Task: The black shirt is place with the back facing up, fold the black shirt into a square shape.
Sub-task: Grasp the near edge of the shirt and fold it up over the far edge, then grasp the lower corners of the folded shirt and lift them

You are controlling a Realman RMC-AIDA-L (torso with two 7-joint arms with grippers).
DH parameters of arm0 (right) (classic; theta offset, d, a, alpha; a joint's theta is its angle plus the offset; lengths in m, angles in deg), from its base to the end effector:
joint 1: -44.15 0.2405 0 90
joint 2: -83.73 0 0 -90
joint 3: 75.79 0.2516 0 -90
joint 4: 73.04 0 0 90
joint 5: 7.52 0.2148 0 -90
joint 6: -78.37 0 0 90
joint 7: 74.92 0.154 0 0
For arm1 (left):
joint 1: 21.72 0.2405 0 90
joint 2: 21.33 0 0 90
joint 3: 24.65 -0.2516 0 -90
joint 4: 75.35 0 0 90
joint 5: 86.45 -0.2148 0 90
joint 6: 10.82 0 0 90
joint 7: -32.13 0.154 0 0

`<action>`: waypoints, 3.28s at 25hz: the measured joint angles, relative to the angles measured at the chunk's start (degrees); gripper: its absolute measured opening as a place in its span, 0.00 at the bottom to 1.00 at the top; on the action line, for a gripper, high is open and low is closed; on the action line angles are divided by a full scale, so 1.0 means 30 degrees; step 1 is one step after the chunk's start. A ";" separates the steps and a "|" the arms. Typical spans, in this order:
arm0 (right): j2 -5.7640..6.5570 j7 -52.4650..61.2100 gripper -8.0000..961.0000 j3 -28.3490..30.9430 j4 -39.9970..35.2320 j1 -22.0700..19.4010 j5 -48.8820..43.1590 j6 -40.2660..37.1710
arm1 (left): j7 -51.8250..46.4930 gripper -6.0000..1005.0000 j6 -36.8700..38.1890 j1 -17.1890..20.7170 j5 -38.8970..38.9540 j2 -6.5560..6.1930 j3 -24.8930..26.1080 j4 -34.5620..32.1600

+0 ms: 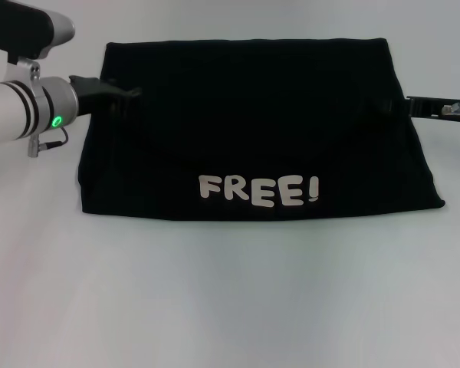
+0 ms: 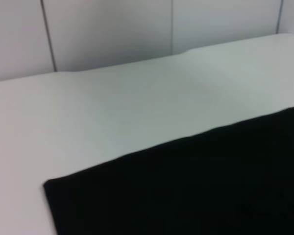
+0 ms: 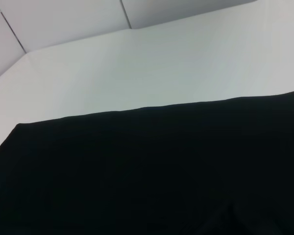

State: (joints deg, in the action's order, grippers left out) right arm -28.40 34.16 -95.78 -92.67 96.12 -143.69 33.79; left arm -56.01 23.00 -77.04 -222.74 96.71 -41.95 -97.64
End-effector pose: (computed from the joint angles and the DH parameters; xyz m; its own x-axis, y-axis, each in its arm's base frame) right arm 0.2698 0.4789 0.0280 0.5045 -0.6215 -0.5993 -0.8583 -0.2857 -0.4263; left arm -0.2470 0.4943 0.0078 0.7704 0.4511 0.4505 0.6243 -0.3902 -0.6768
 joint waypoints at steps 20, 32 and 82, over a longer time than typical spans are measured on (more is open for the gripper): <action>0.0373 -0.0036 0.80 -0.0371 -0.3359 -0.3248 0.2654 -1.0509 | -0.6793 0.91 1.2729 0.5860 0.1310 0.1403 -0.3485 -1.0014; -0.0083 0.0152 0.80 -0.0951 -0.3445 -0.3218 0.2707 -0.9510 | -0.5701 0.90 1.1220 0.8406 0.0214 0.1706 -0.4490 -0.9721; -0.0035 0.0379 0.78 -0.0962 -0.3494 -0.3768 0.2281 -0.9168 | -0.4619 0.33 0.8706 0.7689 -0.0597 0.1728 -0.7124 -0.8462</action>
State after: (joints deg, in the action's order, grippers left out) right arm -28.51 35.29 -98.67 -103.15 84.81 -136.85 6.29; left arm -69.87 49.12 -53.97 -224.53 101.89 -63.32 -123.03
